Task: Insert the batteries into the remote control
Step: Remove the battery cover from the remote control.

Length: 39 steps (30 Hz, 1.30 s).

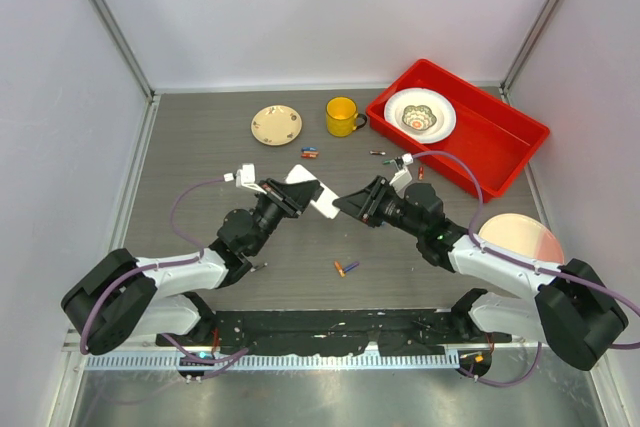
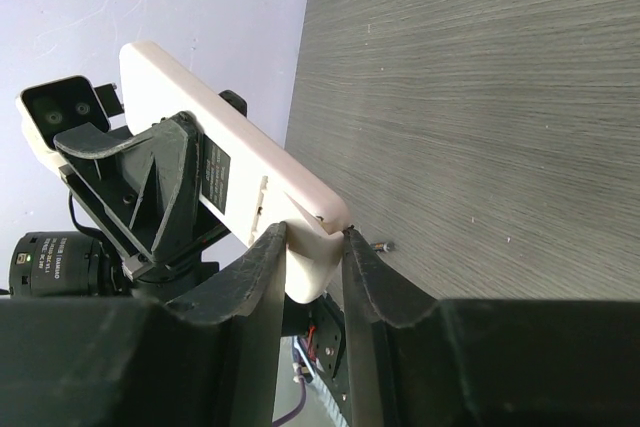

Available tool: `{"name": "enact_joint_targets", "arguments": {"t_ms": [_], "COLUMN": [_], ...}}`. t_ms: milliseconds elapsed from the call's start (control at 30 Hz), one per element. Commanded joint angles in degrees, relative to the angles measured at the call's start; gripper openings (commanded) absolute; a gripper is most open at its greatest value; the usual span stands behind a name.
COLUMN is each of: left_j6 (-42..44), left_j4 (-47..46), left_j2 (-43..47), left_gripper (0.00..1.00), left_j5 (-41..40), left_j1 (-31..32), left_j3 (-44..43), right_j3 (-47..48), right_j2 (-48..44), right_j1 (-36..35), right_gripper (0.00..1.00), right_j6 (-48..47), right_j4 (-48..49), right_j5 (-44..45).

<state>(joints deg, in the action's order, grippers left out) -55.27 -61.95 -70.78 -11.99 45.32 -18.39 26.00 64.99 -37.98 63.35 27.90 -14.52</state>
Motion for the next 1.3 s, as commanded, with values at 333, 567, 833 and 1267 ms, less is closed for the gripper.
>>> {"name": "enact_joint_targets", "arguments": {"t_ms": [333, 567, 833, 1267], "left_j6": [0.0, -0.2, -1.2, -1.0], "left_j4": [-4.8, -4.8, -6.0, -6.7], "left_j2": [1.3, 1.4, 0.9, 0.7], "left_gripper": [0.0, 0.0, 0.0, 0.0], "left_j5": [-1.9, -2.4, -2.7, -3.6], "left_j1": [0.3, 0.1, -0.3, -0.7], "left_j3": [0.2, 0.4, 1.1, 1.8], "right_j3": [-1.3, -1.9, -3.1, -4.4], "right_j2": [-2.8, -4.8, -6.5, -7.6], "right_j1": [0.0, 0.3, 1.0, 2.0], "right_gripper": [0.01, 0.01, 0.01, 0.01], "right_j6": [-0.5, -0.9, -1.9, -1.3], "right_j4": [3.5, 3.1, 3.1, 7.8], "right_j5": [-4.4, -5.3, -6.2, -9.4]}}
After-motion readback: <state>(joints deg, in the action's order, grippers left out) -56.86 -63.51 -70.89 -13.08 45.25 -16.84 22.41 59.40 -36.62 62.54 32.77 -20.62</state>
